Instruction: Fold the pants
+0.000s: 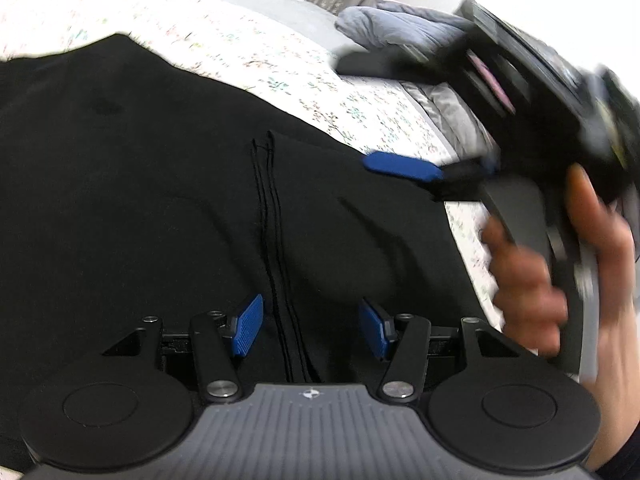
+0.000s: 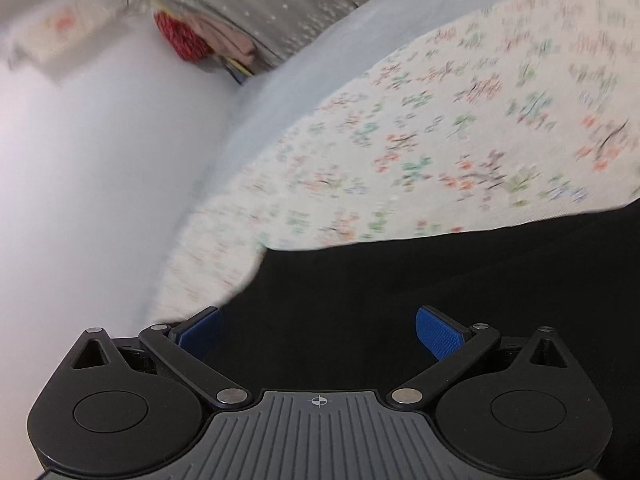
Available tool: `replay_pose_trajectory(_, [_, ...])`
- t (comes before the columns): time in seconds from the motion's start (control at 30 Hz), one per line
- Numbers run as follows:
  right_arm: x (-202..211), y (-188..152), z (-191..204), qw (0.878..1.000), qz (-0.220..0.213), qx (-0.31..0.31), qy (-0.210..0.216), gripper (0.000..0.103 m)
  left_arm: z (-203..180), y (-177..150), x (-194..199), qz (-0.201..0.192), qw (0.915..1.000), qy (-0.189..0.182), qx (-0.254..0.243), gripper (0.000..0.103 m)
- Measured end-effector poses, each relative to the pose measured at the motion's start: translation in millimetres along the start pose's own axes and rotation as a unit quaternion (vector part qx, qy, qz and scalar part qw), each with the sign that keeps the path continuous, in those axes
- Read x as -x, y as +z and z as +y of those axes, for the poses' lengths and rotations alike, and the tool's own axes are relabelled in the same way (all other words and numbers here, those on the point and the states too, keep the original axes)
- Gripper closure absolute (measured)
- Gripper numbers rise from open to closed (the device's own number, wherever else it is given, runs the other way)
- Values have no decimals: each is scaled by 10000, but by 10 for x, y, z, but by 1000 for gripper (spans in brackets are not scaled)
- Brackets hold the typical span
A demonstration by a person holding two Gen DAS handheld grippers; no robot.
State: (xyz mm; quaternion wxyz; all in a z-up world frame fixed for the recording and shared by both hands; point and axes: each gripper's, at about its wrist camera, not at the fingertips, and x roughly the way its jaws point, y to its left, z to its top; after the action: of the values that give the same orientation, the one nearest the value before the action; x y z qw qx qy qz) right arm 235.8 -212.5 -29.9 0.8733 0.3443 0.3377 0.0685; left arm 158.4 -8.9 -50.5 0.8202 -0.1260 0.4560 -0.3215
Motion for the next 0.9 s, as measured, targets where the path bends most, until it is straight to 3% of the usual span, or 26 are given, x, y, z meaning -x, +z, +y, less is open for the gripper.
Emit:
replay_pose_trajectory(0.13, [299, -260, 254, 9919, -73, 1212, -374, 2, 167, 93, 110, -93, 9984, -30, 562, 34])
replay_pose_trajectory(0.27, [621, -677, 509, 9545, -331, 2722, -1172, 4, 299, 141, 200, -187, 9956, -59, 916, 34])
replay_pose_trajectory(0.3, [699, -801, 542, 9460, -295, 3008, -1169, 7, 305, 142, 197, -170, 9952, -85, 961, 34])
replay_pose_trajectory(0.43, [798, -1250, 626, 9319, 80, 3536, -798, 19, 264, 132, 166, -121, 9954, -192, 932, 34])
replay_pose_trajectory(0.53, [691, -1627, 768, 9045, 294, 4150, -936, 35, 214, 114, 155, -86, 9961, -172, 863, 34])
replay_pose_trajectory(0.63, [599, -1877, 847, 8882, 461, 4447, -1059, 44, 215, 74, 121, -58, 9962, -100, 868, 34])
replay_pose_trajectory(0.77, [467, -2001, 837, 8833, 698, 4469, -1232, 64, 232, 33, 137, -28, 9967, -25, 813, 34])
replay_pose_trajectory(0.9, [482, -1957, 789, 9013, 605, 4090, -1296, 69, 227, 39, 155, -16, 9968, -21, 796, 34])
